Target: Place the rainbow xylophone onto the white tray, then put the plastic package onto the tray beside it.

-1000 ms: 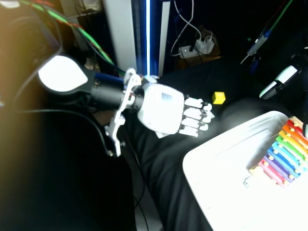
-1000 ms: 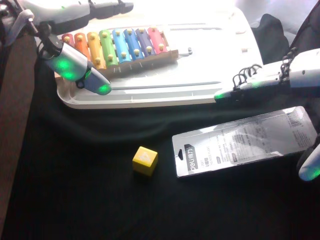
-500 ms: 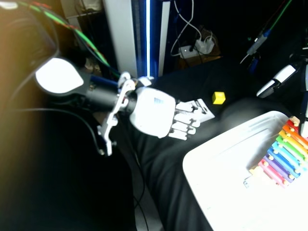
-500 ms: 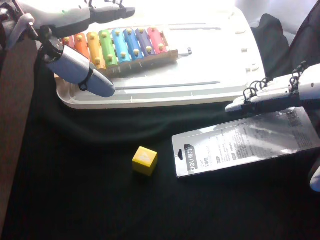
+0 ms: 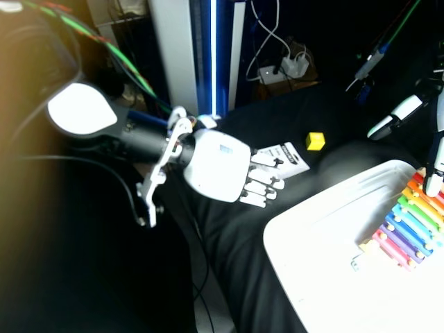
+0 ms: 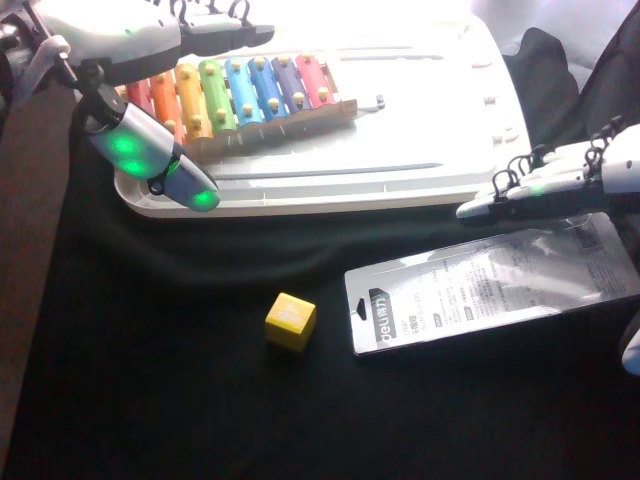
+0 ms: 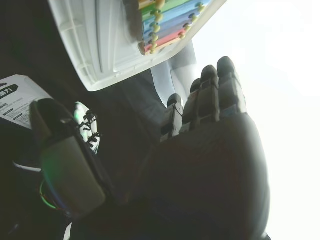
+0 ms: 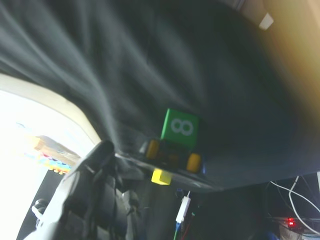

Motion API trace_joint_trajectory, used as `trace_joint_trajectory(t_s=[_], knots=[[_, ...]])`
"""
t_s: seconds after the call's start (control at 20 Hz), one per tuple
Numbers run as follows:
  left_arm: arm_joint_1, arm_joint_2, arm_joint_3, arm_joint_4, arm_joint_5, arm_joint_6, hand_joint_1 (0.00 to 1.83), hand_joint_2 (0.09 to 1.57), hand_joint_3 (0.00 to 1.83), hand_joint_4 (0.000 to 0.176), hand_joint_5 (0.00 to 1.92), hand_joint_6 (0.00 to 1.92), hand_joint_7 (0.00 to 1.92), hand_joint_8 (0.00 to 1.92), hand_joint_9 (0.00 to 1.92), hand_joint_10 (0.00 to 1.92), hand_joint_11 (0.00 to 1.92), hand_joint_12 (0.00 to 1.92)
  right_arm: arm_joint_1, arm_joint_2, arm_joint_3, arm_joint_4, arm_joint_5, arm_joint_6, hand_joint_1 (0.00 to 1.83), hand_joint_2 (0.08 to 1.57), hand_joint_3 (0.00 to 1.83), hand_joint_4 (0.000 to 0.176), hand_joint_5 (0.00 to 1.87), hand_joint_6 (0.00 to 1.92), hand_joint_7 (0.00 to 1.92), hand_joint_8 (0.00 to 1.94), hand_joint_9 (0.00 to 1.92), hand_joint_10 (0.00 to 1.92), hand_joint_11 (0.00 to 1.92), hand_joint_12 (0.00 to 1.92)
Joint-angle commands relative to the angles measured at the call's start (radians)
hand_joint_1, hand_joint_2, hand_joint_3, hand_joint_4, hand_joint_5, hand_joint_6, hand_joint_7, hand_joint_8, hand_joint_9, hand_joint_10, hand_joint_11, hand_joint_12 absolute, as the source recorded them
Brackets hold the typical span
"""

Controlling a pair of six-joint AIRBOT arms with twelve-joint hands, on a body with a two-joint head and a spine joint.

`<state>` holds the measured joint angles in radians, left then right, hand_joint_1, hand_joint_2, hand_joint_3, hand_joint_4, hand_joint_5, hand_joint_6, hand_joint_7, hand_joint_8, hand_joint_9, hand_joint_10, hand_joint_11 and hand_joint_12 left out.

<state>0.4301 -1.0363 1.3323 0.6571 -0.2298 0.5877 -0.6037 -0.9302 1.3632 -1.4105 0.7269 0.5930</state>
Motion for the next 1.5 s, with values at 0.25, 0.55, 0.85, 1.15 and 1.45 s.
trace_joint_trajectory(t_s=[0.25,0.55,0.85,1.15,1.45], knots=[[0.0,0.007,-0.007,-0.018,-0.085,0.002,0.72,0.69,0.0,0.176,0.0,0.0,0.0,0.0,0.05,0.01,0.02,0.01,0.0,-0.008,0.007,0.038,0.01,0.008,0.62,0.61,0.0,0.176,0.0,0.0,0.07,0.0,0.19,0.01,0.11,0.77],[0.004,0.007,-0.009,-0.018,-0.086,0.002,0.76,0.68,0.0,0.176,0.0,0.0,0.0,0.0,0.05,0.0,0.02,0.01,-0.009,-0.01,0.008,0.035,0.006,0.008,0.58,0.61,0.0,0.176,0.0,0.0,0.11,0.0,0.24,0.0,0.15,0.84],[0.01,0.005,-0.009,-0.019,-0.087,0.002,0.76,0.7,0.0,0.176,0.0,0.0,0.0,0.0,0.04,0.0,0.0,0.0,-0.011,-0.026,0.019,0.023,-0.002,0.008,0.6,0.61,0.0,0.148,0.0,0.0,0.17,0.0,0.31,0.01,0.2,0.86],[0.019,0.006,-0.009,-0.026,-0.091,0.002,0.76,0.69,0.0,0.176,0.0,0.0,0.0,0.0,0.1,0.02,0.06,0.03,-0.015,-0.059,0.041,-0.006,-0.016,0.011,0.82,0.66,0.0,0.176,0.0,0.0,0.13,0.0,0.3,0.0,0.23,0.89],[0.028,0.006,-0.009,-0.038,-0.099,0.002,0.76,0.69,0.0,0.176,0.0,0.0,0.0,0.0,0.09,0.0,0.08,0.06,-0.02,-0.077,0.055,-0.034,-0.017,0.036,1.19,0.81,0.0,0.131,0.07,0.0,0.43,0.01,0.61,0.04,0.44,1.06]])
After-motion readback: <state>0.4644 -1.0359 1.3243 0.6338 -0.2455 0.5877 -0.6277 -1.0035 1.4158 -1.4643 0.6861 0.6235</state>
